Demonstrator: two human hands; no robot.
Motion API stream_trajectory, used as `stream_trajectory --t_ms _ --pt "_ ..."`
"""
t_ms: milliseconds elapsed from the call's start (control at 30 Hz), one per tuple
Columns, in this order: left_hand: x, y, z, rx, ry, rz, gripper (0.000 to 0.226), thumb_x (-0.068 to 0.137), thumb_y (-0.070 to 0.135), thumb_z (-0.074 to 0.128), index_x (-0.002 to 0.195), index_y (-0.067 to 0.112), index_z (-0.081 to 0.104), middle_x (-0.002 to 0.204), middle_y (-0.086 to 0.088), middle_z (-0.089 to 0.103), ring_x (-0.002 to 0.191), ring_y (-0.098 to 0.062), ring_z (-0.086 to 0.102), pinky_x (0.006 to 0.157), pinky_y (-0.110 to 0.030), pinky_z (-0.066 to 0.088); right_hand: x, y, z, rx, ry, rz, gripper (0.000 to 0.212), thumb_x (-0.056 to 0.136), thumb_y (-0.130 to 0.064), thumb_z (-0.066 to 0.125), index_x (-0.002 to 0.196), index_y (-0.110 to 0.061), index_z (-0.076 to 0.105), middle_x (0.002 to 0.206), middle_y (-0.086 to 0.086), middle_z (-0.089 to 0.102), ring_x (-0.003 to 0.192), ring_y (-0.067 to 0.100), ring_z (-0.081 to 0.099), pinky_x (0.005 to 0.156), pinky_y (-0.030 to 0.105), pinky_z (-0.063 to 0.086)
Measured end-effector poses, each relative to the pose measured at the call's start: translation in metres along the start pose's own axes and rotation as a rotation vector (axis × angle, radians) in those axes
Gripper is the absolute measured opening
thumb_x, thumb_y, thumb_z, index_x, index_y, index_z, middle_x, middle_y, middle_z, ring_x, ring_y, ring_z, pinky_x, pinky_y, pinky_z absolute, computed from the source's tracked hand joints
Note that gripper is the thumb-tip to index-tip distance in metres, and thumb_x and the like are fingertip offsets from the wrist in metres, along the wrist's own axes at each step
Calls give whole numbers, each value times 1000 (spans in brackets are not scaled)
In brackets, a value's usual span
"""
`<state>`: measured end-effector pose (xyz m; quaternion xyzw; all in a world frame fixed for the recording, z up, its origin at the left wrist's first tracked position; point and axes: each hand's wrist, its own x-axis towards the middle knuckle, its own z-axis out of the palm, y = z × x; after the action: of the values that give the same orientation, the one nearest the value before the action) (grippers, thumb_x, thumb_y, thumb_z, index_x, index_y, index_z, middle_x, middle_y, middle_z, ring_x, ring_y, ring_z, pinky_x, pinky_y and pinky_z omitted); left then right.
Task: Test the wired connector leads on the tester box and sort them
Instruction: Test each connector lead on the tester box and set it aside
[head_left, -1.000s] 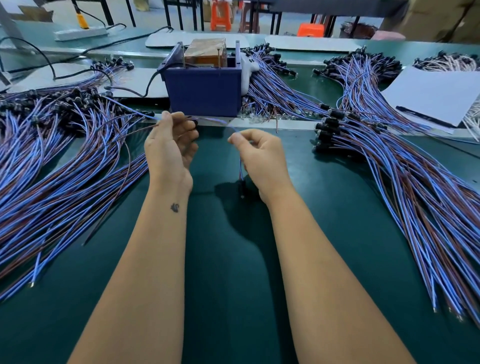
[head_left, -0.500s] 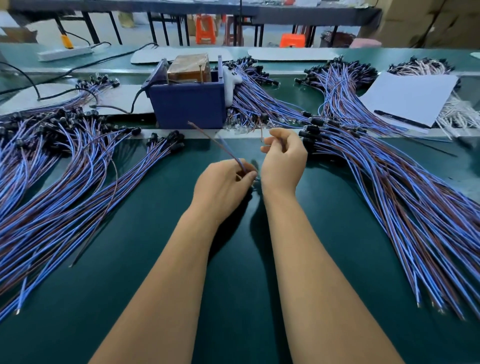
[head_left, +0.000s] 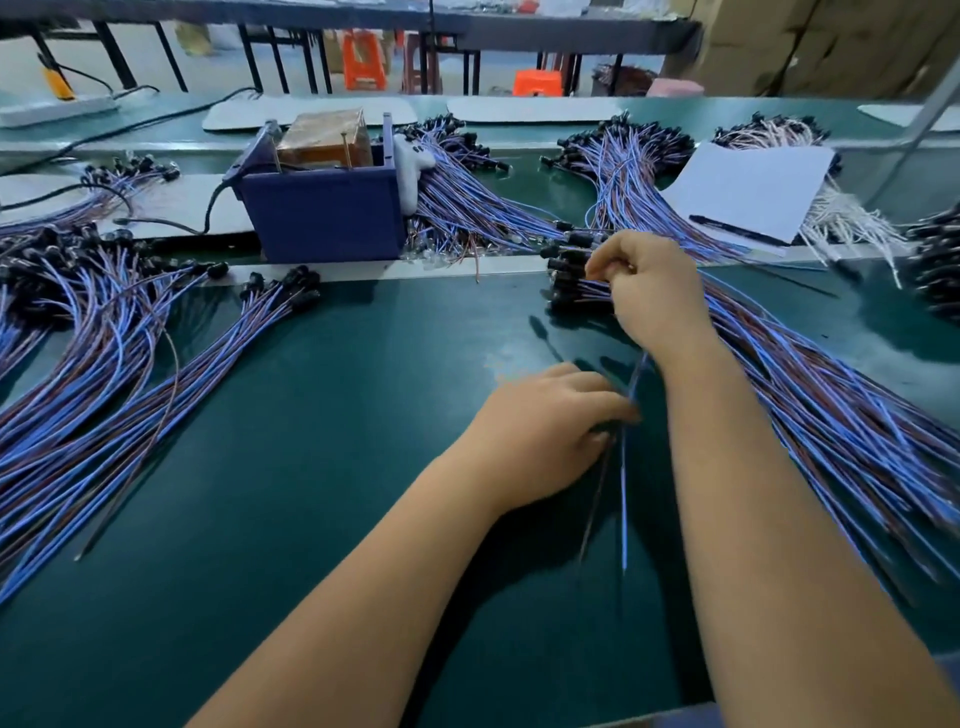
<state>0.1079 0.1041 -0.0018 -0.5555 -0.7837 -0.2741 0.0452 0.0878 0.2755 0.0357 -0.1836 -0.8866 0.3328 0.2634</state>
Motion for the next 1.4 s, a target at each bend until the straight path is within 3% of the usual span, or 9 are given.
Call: stream_trajectory --t_ms 100,233,367,567,700,933,1200,1300,1400 --pt "2 5 6 -3 -102 9 43 94 15 56 133 31 59 124 10 64 116 -17 52 86 -36 48 8 8 -23 -118 56 13 40 85 4 41 82 -26 66 70 -7 58 62 11 49 57 30 34" --pt "3 3 8 -81 -50 -37 34 94 15 56 125 25 65 111 6 68 108 -18 55 84 -31 46 11 2 -20 -322 183 63 35 88 -4 46 97 -26 72 105 10 65 109 33 50 90 40 40" --pt "4 -17 -1 -99 142 -288 26 92 15 54 112 20 71 113 3 68 109 -20 58 89 -35 47 -3 -28 21 -274 229 48 27 88 -13 51 103 -24 71 120 8 59 116 31 44 94 35 33" --pt "-34 -93 -60 139 552 -846 37 90 12 52 125 13 64 138 -7 55 122 -32 47 102 -35 36 -38 -80 104 145 -33 -42 21 90 -11 52 100 -17 70 116 7 58 113 26 48 97 32 34" --pt "-71 -123 -84 188 465 -1173 50 91 15 48 141 13 48 149 -14 41 130 -39 34 108 -40 29 -50 -90 139 110 -278 -38 24 91 -15 50 102 -20 70 119 6 58 112 27 50 98 36 40" --pt "-68 -128 -78 248 488 -1207 43 94 17 53 137 15 46 134 -17 43 120 -39 46 96 -47 39 -50 -82 138 171 -313 -28 23 91 -16 49 96 -20 71 110 2 65 108 25 53 96 40 43" --pt "-73 -133 -77 222 667 -1181 24 98 19 47 111 21 67 116 -11 61 94 -30 56 69 -35 36 -55 -82 137 126 -327 -86 23 93 -17 48 97 -19 71 110 2 63 106 24 52 94 41 44" --pt "-71 -130 -77 187 824 -1131 21 99 16 48 112 14 65 120 -12 56 98 -25 55 74 -27 34 -57 -83 136 168 -305 -78 23 92 -16 48 95 -18 71 104 1 66 101 22 56 90 39 46" --pt "-65 -127 -79 -64 1046 -987 15 96 13 50 103 15 63 103 -2 61 85 -12 54 73 -21 40 -58 -84 134 315 -257 -22 21 92 -12 48 89 -19 68 88 -1 68 84 19 59 75 31 48"
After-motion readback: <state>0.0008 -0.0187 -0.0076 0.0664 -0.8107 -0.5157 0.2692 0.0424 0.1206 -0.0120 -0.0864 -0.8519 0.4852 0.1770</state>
